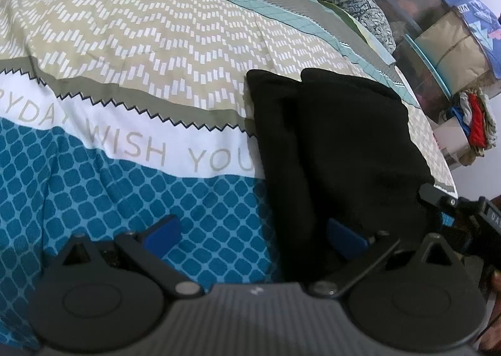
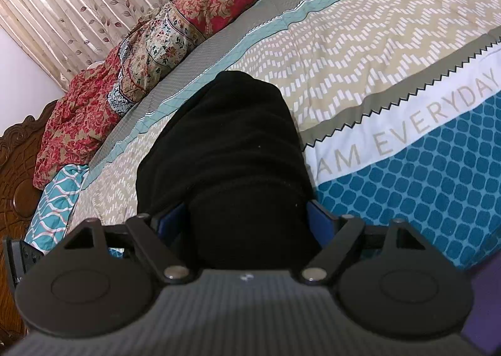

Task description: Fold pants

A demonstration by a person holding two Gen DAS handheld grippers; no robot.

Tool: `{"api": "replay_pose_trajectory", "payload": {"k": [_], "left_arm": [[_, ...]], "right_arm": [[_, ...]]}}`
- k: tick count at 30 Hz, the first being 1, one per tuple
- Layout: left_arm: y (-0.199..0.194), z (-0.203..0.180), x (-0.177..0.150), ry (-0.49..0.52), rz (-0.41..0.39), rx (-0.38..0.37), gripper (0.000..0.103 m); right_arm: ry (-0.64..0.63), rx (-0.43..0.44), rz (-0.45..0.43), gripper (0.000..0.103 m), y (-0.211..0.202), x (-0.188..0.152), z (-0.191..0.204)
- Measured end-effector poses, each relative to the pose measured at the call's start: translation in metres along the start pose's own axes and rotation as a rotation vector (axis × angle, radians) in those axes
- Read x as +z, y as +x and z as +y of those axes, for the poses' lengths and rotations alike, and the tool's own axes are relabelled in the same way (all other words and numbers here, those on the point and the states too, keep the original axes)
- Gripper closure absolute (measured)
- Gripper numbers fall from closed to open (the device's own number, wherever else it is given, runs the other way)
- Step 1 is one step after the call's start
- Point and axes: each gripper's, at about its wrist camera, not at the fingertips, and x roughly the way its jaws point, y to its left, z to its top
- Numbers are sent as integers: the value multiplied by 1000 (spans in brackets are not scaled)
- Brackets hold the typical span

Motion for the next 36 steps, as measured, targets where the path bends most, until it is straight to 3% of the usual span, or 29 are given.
{"api": "replay_pose_trajectory", "payload": {"k": [24, 30, 36], "left_arm": [[-3, 0, 0, 8, 2, -15, 0], [-16, 9, 14, -72, -23, -105, 0], [-15, 4, 36, -103, -41, -175, 0]], "right_arm": [[-7, -1, 7, 18, 3, -3, 2], [-142, 3, 32, 17, 1, -1, 12], [-155, 42, -17, 15, -8, 17, 3]]}}
